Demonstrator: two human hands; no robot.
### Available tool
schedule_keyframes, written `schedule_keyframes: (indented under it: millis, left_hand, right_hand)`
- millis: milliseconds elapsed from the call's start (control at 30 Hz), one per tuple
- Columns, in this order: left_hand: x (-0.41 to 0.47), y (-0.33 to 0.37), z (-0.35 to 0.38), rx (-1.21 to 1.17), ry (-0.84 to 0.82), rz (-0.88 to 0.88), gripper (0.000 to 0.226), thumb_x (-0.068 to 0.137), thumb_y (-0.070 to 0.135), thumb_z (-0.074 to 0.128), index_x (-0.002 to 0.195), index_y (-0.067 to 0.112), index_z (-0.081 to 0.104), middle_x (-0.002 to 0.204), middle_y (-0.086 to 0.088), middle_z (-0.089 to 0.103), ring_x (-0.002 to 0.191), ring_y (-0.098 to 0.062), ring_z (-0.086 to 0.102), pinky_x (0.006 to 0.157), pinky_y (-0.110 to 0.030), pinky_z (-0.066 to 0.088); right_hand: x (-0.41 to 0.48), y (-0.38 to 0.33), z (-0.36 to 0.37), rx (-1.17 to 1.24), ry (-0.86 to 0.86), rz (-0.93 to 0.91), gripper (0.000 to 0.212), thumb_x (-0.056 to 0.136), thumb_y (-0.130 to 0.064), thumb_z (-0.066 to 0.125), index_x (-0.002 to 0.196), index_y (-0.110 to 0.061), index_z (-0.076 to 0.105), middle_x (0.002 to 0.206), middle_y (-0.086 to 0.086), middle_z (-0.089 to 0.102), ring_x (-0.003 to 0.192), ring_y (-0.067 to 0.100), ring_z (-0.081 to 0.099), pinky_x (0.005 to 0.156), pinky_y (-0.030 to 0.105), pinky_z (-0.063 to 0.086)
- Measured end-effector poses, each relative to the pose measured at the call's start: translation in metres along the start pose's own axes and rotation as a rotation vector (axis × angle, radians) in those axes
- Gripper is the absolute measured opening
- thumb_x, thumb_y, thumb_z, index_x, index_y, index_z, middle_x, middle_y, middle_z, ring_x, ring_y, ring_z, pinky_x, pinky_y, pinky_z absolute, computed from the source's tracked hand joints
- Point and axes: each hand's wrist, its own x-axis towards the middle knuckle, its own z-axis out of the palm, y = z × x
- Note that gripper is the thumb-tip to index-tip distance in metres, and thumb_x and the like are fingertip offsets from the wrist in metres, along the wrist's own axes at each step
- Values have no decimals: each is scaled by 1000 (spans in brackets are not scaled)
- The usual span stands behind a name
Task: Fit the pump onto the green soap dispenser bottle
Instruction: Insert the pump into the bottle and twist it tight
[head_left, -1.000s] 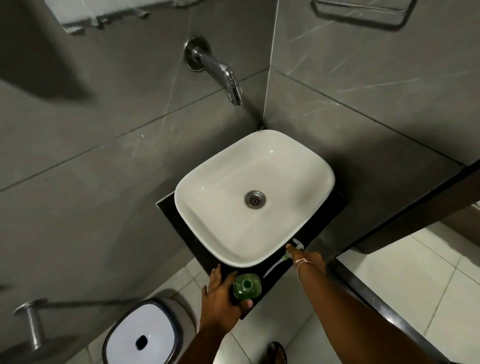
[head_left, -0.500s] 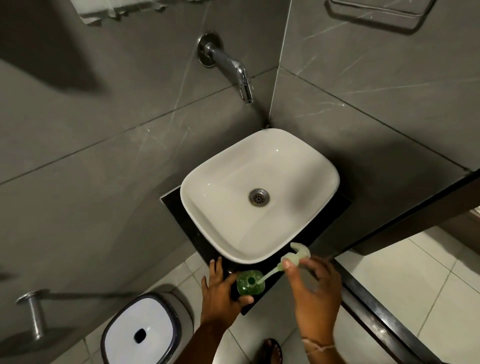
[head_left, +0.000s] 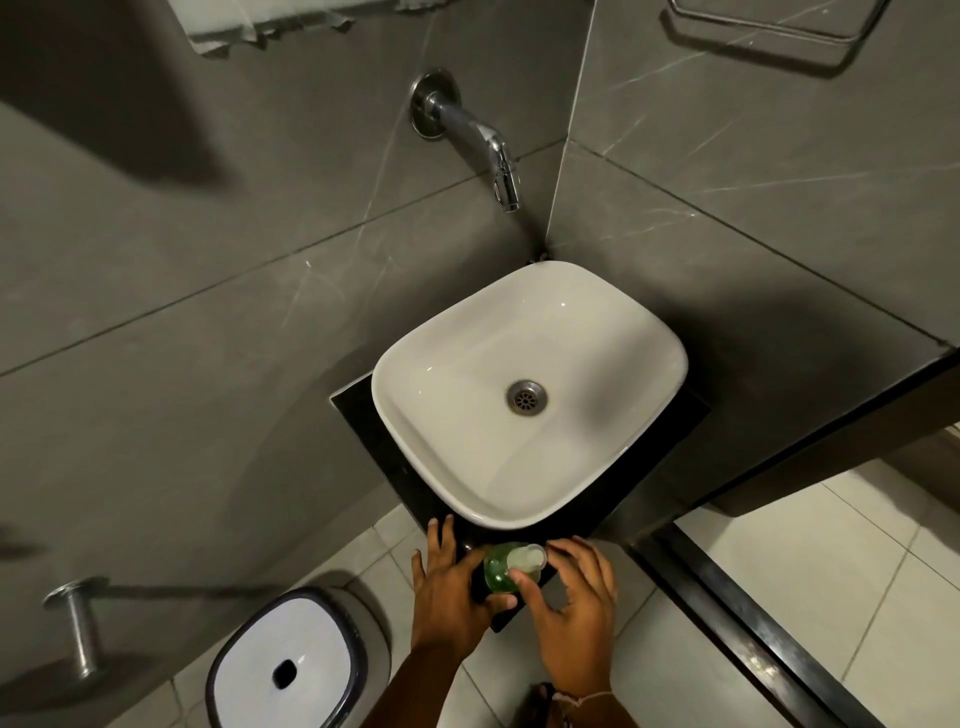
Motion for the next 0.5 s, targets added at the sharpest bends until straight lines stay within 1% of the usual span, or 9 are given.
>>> schedule_keyframes:
  millis: [33,100,167,267,333,400,433,500]
  left_hand:
    - [0,-1,1,4,4,3,70,67,58,73,130,47,46,163,-1,-2,147,-21,-18,120,-54,1]
    - [1,-2,2,9,12,9,69,68,58,73,131,46,45,163,0,-1,147,-20,-19,121,-54,0]
    - [2,-3,3,19,21,16,70,69,59,72,132,46,45,163,0,0,147,-21,-19,121,-53,0]
    - [2,-5,5,35,36,21,69,70,58,71,132,45,44,163,2,0,146,-20,-21,121,-54,0]
    - [1,-7,9,60,39,23,69,73,58,69,135,43,42,163,1,0,145,-19,-23,121,-54,1]
    - [1,-8,12,61,43,22,69,74,56,68,136,42,41,163,1,1,144,-19,-24,121,-54,1]
    - [2,-9,12,57,45,22,69,73,55,68,136,42,41,163,1,1,145,-19,-24,121,-54,0]
    - [2,-10,13,62,46,31,69,73,56,67,136,42,41,163,2,0,145,-19,-24,121,-53,-2]
  right_hand:
    - [0,1,3,-18,-23,5,44,73,-58,65,102,-26,69,110,-20,53,116,7,43,98,32,37]
    - [2,1,6,-53,-60,17,45,74,-62,63,102,-27,67,108,-18,55,115,12,46,97,31,34]
    - [5,1,7,-77,-68,28,44,73,-65,63,98,-29,65,107,-12,60,112,17,50,95,34,38]
    - [6,-1,6,-128,-81,51,43,68,-69,61,91,-33,61,103,-11,59,108,15,48,92,37,41]
    - [5,-3,8,-137,-94,74,41,66,-68,64,91,-37,59,102,-14,57,107,13,46,92,35,39]
    - [2,-3,11,-137,-100,70,40,66,-65,65,96,-38,62,106,-15,58,110,13,46,95,34,35]
    - [1,-2,13,-136,-92,59,40,67,-63,66,97,-36,65,108,-13,59,112,16,48,96,34,34]
    - [1,-1,16,-147,-60,62,38,64,-57,73,91,-30,68,107,-8,62,112,21,50,98,37,34]
